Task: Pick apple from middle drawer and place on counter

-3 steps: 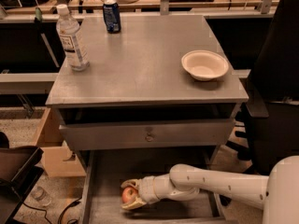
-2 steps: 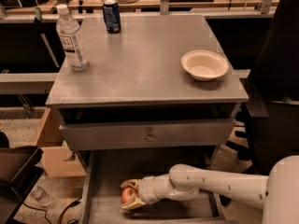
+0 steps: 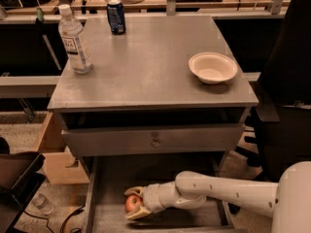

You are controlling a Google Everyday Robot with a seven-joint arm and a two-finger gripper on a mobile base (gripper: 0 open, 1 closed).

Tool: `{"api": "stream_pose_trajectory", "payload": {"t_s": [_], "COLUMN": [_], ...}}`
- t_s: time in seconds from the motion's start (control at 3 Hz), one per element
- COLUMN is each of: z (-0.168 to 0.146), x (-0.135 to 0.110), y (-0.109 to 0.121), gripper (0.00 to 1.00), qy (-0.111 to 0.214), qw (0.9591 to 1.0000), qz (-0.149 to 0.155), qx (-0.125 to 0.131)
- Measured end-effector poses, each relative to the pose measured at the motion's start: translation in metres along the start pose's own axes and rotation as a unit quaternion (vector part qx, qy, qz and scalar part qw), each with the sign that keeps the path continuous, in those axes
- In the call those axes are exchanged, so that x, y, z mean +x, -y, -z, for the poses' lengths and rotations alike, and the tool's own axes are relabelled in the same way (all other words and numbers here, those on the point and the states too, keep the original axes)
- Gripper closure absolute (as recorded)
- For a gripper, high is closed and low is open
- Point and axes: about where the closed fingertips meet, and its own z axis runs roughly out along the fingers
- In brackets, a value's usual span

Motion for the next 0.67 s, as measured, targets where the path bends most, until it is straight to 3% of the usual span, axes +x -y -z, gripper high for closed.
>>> {"api": "stream_pose_trajectory", "payload": {"t_s": [0.33, 0.67], "z": [-0.0011, -0.0022], "x": [0.0014, 0.0066], "y": [-0.0011, -0.0007], "gripper": [0.01, 0.0], "qy": [-0.001, -0.01], "qw": [1.0, 0.9999], "qz": [-0.002, -0.009], "qx": [-0.002, 0.0]}}
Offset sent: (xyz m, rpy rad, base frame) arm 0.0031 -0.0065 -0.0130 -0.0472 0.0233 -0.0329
